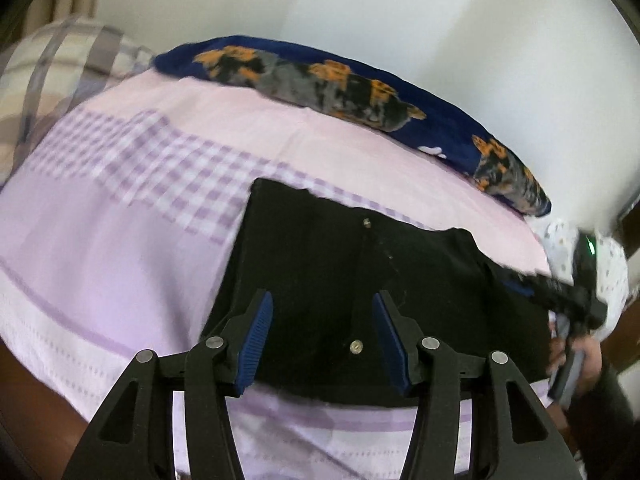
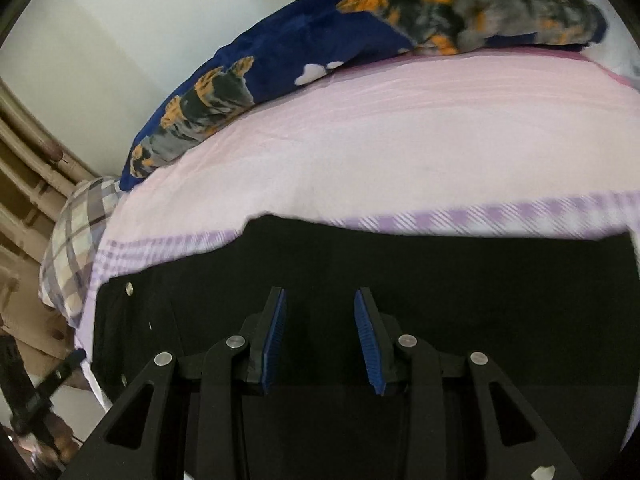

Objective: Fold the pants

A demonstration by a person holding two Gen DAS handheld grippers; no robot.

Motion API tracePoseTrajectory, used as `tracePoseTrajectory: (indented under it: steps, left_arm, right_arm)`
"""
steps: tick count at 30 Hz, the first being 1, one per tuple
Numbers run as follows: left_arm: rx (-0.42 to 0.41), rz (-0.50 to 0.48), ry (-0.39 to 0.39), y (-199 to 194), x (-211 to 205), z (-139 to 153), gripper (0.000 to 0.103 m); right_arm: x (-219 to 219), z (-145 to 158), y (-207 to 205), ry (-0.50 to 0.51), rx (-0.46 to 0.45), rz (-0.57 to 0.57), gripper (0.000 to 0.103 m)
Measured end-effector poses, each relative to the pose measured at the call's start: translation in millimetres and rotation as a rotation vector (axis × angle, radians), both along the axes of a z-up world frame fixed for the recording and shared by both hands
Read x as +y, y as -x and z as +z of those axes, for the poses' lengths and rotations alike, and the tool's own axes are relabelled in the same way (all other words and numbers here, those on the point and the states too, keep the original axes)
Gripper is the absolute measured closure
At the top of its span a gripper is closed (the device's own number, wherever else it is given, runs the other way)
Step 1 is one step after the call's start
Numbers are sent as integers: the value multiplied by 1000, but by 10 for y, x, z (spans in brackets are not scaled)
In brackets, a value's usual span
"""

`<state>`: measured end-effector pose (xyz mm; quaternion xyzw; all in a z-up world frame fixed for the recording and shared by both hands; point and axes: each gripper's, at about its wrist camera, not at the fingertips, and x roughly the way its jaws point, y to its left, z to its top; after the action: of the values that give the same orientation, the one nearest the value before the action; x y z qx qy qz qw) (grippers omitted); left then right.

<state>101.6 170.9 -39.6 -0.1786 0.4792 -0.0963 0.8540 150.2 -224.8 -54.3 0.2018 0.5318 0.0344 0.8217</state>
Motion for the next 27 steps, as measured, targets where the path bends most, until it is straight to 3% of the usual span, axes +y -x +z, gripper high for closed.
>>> tracePoseTrajectory:
  steps: [4,9,17,27]
  left_arm:
    - [40,51,64,120,172,-81,50]
    - [63,84,124,257,288,-114,50]
    - [146,128,253,421,299,-334,50]
    - [173,211,347,339,472,-606,50]
  right_arm:
    - [-80,20,490,12,44,-27,69]
    - [74,-27,857,-61,73,-45,68]
    - [786,107,775,-61,32,172,68]
    - [711,201,740,-106,12,110,63]
